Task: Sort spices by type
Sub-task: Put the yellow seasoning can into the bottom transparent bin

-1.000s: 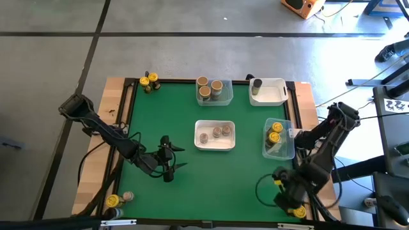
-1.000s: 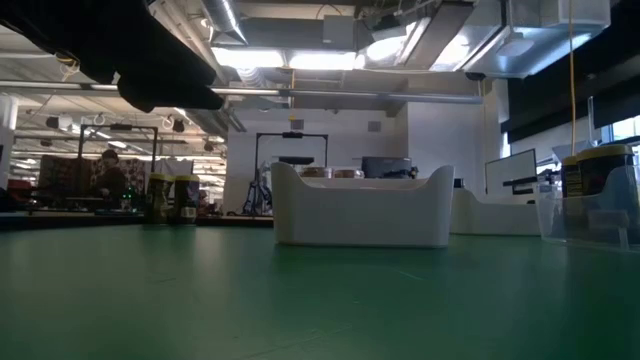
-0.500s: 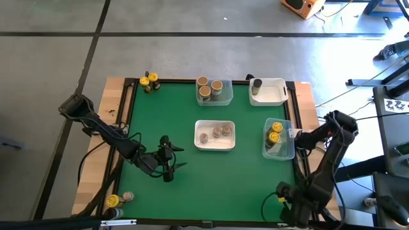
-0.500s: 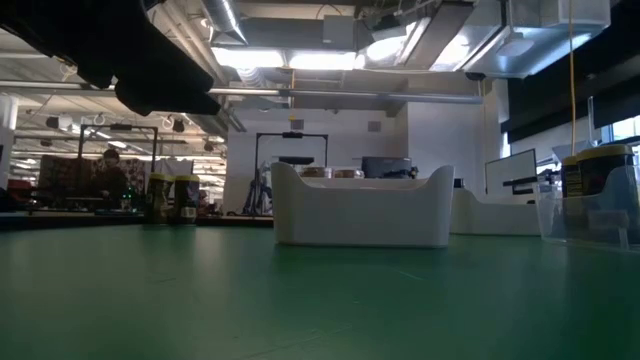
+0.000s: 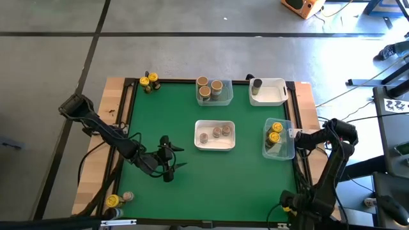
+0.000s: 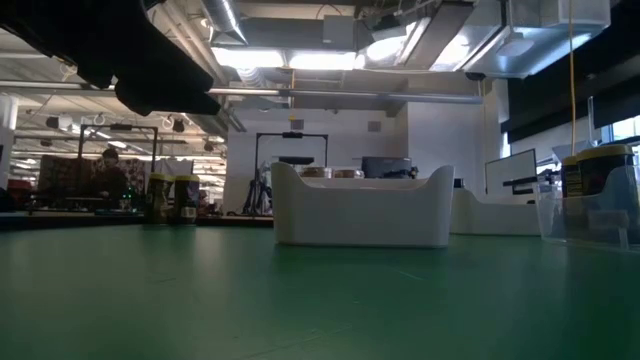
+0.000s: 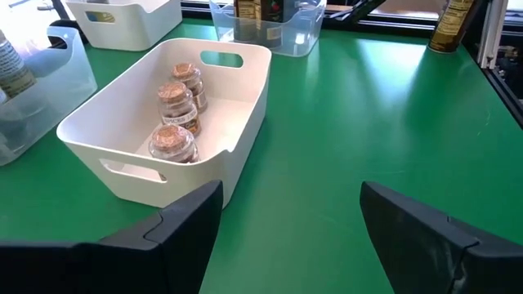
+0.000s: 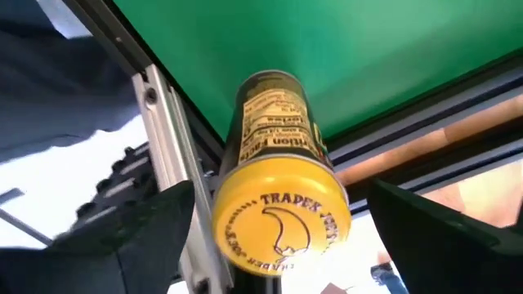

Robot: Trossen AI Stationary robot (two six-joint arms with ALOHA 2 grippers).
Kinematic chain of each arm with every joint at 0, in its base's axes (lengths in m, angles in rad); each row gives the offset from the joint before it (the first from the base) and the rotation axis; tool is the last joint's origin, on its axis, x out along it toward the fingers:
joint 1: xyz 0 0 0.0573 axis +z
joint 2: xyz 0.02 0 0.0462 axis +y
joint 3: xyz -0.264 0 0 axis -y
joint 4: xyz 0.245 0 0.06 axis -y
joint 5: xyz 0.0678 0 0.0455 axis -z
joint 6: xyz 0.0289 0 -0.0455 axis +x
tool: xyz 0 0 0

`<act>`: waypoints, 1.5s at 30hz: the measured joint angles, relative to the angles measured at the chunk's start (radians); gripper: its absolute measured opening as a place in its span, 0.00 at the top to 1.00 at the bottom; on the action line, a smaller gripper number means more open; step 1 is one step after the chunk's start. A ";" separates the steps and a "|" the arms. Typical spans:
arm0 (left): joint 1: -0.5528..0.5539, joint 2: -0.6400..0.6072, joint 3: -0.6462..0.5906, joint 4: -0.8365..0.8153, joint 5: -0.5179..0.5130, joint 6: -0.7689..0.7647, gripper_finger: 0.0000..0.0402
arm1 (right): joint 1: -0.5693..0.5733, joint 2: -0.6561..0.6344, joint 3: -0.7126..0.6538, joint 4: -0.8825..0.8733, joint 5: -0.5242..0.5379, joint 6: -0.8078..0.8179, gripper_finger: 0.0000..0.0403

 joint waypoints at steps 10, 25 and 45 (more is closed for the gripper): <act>0.000 0.000 0.000 0.001 0.000 0.000 0.28 | 0.010 0.039 0.000 0.006 -0.004 -0.023 0.16; 0.001 0.000 0.000 -0.001 0.000 0.000 0.28 | -0.041 0.038 0.000 -0.001 -0.038 -0.022 0.42; 0.001 0.000 0.000 -0.001 0.000 0.004 0.28 | -0.265 -0.284 0.000 -0.380 0.213 -0.073 0.41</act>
